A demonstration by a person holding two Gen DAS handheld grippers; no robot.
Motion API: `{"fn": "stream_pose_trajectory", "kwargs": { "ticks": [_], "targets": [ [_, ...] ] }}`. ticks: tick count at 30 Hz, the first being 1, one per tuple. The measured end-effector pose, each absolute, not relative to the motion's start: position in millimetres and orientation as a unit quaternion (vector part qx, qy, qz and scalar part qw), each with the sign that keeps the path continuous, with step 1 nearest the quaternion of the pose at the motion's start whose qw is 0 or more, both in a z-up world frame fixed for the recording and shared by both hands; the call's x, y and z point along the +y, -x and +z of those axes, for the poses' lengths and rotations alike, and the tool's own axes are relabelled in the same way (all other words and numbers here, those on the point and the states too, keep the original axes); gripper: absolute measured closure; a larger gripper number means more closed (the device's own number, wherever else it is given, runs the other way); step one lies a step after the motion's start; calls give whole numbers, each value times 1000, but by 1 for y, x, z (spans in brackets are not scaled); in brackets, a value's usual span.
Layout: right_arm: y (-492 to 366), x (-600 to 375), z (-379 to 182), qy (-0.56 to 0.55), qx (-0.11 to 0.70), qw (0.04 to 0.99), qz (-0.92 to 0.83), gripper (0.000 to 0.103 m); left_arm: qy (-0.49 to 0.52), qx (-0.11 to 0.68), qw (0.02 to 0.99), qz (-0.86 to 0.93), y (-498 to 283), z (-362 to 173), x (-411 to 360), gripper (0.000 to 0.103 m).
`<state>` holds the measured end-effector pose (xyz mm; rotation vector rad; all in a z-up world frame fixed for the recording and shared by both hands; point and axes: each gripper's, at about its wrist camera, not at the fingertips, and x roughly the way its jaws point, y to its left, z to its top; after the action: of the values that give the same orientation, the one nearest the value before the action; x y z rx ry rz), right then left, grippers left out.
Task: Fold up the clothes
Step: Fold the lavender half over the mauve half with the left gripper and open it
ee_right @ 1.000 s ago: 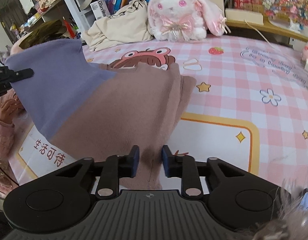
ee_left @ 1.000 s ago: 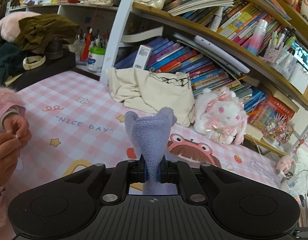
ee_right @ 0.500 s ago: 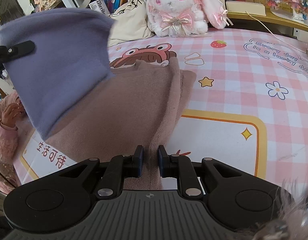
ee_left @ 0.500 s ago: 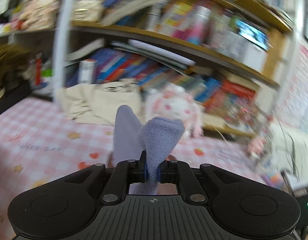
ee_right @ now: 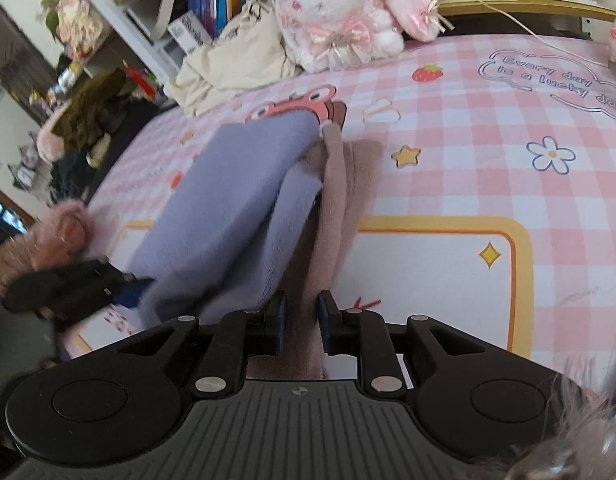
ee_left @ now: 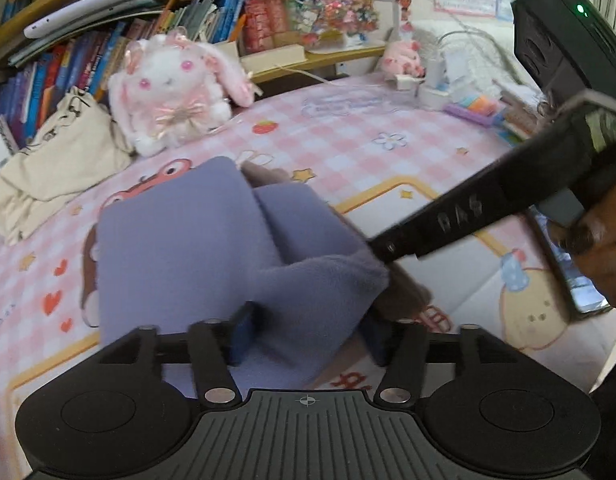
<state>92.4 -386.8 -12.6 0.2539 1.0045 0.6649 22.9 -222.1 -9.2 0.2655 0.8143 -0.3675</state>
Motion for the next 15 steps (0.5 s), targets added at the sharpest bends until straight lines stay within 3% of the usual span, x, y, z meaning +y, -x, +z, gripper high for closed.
{"fn": "stream_pose_trajectory", "kwargs": {
  "ticks": [2, 4, 6, 15],
  "targets": [
    [-94, -394, -4, -142, 466, 814, 317, 84, -123, 387, 897, -175, -21, -7, -221, 41],
    [-100, -404, 4, -180, 463, 804, 327, 75, -121, 381, 901, -170, -19, -4, -220, 41],
    [-109, -411, 9, -225, 464, 785, 342, 52, -119, 375, 904, -166, -16, -1, -219, 41],
    [-165, -377, -19, -309, 520, 717, 345, 47, -108, 347, 920, -146, -6, 11, -215, 42]
  ]
}}
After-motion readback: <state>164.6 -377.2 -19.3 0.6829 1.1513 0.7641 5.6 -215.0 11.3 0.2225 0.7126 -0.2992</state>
